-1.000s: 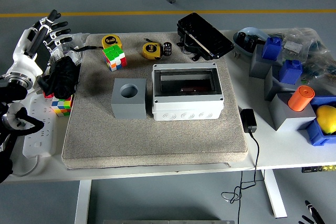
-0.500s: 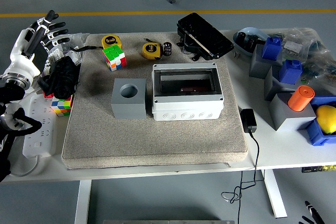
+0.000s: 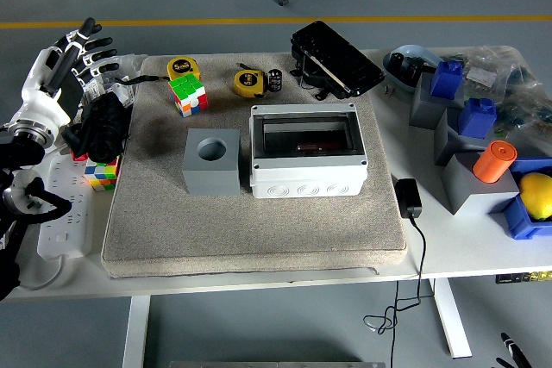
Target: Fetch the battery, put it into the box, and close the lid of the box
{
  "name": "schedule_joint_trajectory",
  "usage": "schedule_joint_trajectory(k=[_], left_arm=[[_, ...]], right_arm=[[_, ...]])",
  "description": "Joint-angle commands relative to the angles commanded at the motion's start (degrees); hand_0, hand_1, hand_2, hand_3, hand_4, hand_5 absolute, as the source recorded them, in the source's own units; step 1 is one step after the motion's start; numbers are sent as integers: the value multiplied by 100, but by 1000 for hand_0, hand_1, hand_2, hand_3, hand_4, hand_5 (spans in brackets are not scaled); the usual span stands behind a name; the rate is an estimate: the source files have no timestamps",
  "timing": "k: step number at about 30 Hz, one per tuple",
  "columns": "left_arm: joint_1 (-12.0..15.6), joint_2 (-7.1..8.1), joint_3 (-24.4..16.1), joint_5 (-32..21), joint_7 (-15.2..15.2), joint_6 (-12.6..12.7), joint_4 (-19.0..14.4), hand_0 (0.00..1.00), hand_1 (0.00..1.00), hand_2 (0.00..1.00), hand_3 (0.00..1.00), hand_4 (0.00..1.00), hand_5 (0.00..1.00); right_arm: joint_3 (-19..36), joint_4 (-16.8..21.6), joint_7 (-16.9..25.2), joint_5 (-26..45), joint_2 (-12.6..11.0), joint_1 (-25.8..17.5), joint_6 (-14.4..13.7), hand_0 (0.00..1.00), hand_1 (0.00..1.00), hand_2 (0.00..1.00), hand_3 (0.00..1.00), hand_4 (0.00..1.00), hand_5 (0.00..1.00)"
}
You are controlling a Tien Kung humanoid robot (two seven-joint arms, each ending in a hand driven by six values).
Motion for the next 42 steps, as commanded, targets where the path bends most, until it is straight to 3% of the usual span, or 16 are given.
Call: schedule_joint_trajectory(k=[42], left_arm=[[20,-53,5,-162,112,-21,-9,492,604,597,640,982,527]], right_arm=[[109,2,44,-64,42,-40,-18,725,667,654,597,998,621]])
